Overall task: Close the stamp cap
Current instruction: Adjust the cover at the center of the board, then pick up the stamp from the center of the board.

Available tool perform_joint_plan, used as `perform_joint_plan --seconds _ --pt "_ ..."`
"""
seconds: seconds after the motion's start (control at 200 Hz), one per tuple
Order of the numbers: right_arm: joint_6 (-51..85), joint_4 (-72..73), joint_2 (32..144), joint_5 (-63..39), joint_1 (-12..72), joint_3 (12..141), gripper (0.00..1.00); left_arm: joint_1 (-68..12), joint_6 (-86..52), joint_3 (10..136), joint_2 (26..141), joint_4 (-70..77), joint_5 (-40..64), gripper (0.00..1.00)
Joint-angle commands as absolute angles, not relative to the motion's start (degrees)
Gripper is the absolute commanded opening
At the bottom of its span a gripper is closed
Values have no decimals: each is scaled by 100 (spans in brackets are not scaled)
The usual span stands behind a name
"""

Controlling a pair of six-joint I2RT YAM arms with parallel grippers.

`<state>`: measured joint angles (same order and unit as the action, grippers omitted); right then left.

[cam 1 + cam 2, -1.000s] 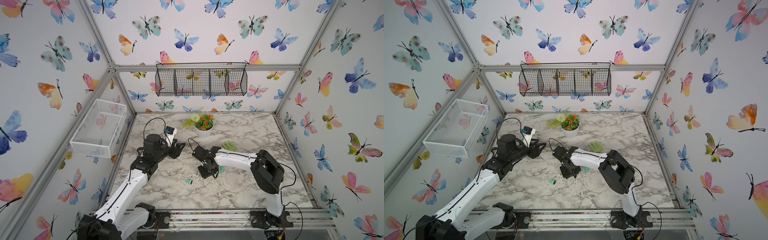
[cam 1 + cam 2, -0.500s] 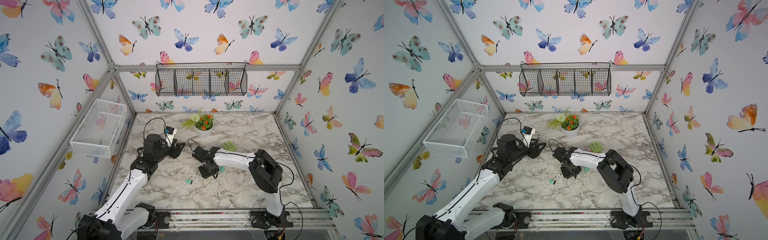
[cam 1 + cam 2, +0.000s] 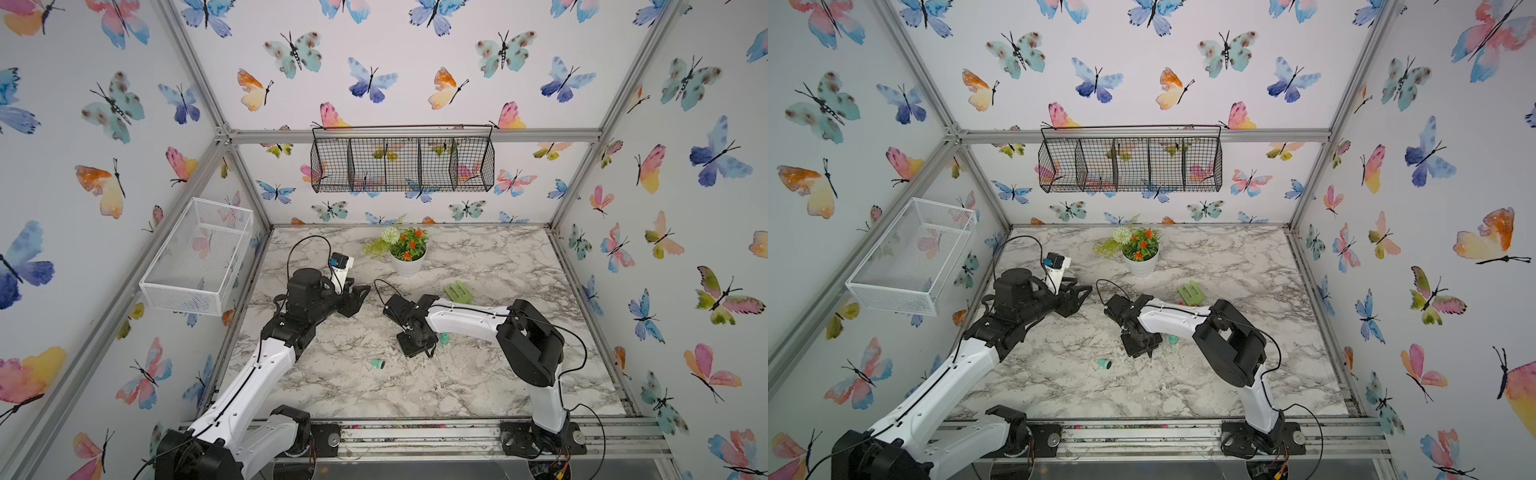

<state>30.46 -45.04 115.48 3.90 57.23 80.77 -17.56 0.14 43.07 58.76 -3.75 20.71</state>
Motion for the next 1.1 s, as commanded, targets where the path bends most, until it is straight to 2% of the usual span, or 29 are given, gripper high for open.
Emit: perform_joint_plan --seconds 0.0,0.325,0.476,0.621,0.816,0.931,1.096 --pt "3136 -4855 11496 658 5713 8263 37 -1720 22 4351 5841 -378 2071 58" --pt "3086 -5200 11250 733 5713 8511 37 -1723 26 4359 5875 -378 2087 58" --pt "2843 -4597 11012 143 5796 8476 34 -1687 -82 4351 5894 -378 1949 57" --pt "2549 -4098 11013 -412 5997 8386 34 -760 -649 4270 6011 -275 2338 55" --pt "2197 -4375 11498 -461 6200 8899 33 574 -1175 4154 6143 -5 3038 55" --pt "2028 -4700 11884 -422 6333 9426 33 888 -1249 4113 6079 44 2953 55" --pt "1890 -5270 12541 -314 6514 10242 33 932 -1170 4105 5921 0 2821 56"
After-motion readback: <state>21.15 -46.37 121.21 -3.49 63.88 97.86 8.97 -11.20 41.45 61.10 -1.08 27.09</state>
